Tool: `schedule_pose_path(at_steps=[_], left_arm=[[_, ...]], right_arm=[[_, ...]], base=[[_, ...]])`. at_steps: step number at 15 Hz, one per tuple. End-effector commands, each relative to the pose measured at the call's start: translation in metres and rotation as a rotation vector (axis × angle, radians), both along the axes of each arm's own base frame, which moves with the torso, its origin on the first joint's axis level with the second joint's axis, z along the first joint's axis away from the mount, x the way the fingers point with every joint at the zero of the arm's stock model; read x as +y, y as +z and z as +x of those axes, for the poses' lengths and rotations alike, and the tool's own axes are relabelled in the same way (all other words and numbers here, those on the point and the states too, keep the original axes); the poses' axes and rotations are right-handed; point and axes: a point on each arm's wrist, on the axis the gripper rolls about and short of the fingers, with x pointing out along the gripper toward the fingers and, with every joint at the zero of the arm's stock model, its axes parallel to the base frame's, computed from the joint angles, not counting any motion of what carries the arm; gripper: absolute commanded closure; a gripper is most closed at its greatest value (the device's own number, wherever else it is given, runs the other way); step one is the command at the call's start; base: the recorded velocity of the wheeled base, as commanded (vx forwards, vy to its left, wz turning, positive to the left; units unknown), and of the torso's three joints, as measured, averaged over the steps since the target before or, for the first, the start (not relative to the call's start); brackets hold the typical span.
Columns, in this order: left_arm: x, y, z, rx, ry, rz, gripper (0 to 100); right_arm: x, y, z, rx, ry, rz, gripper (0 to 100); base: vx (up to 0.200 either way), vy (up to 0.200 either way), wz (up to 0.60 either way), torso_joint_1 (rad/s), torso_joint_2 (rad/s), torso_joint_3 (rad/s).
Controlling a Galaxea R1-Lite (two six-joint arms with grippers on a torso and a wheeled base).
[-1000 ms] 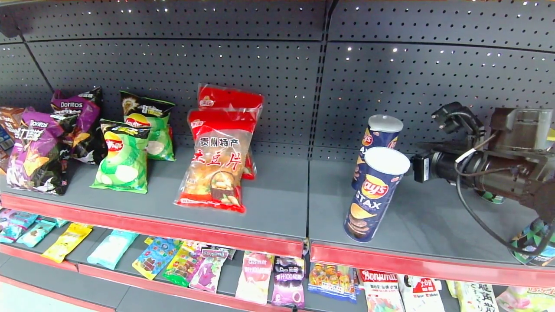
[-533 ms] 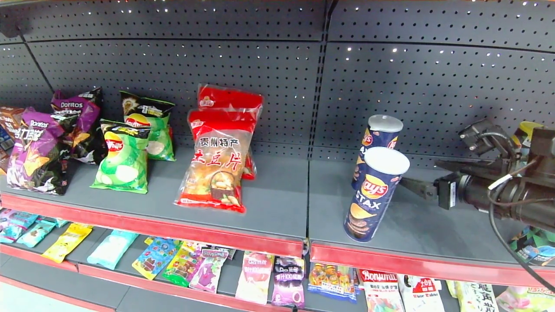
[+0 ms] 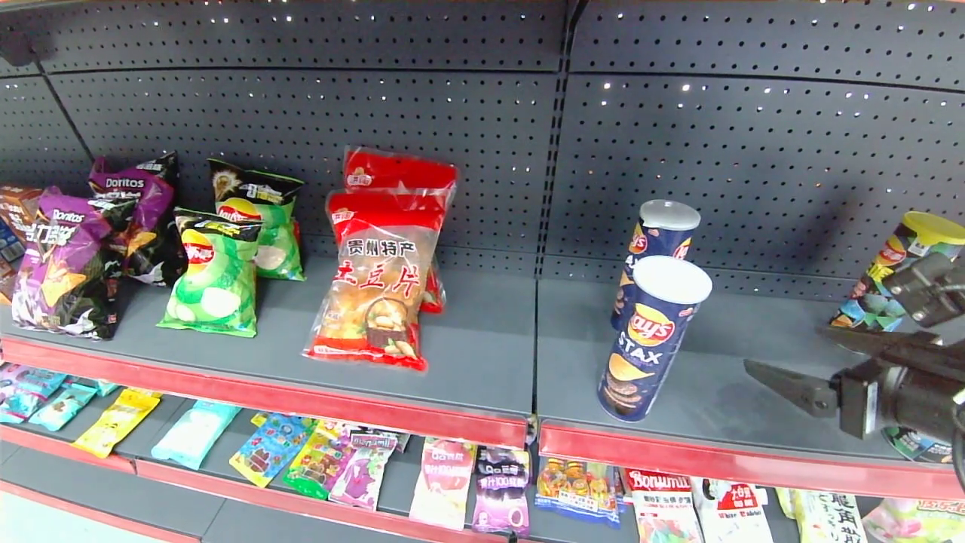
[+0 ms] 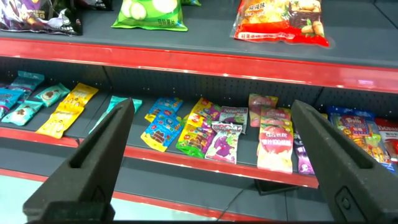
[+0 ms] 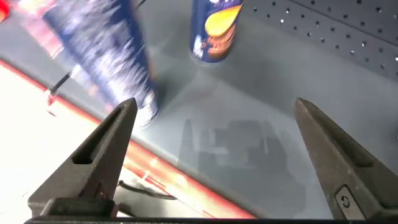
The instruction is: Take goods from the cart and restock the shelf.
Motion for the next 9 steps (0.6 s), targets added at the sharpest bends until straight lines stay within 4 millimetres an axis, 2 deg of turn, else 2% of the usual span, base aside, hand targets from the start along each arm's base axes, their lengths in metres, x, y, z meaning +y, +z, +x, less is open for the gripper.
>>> schedule_pose_path(at_steps=[1,3,4,6,9], left_arm=[[0.000,0.000,0.000,0.002,0.000,0.000,0],[0.000,0.000,0.000,0.002,0.000,0.000,0],[0.000,0.000,0.000,0.002,0.000,0.000,0],[0.000,0.000,0.000,0.002,0.000,0.000,0],[0.000,0.000,0.000,0.002,0.000,0.000,0]], right_arm=[[-0.004,-0.003,-0.060,-0.114,0.023,0.011,0],[-0.004,-0.005,-0.084,-0.147,0.064,0.016,0],[-0.004,-0.006,-0.088,-0.146,0.077,0.018,0],[-0.011,-0.011,-0.122,-0.159,0.052,0.012,0],[-0.021,-0.017,-0.176,-0.176,-0.098,0.002,0]], base=[[0.000,0.000,0.00,0.000,0.00,0.000],[0.000,0.000,0.00,0.000,0.00,0.000],[0.000,0.000,0.00,0.000,0.00,0.000],[0.000,0.000,0.00,0.000,0.00,0.000],[0.000,0.000,0.00,0.000,0.00,0.000]])
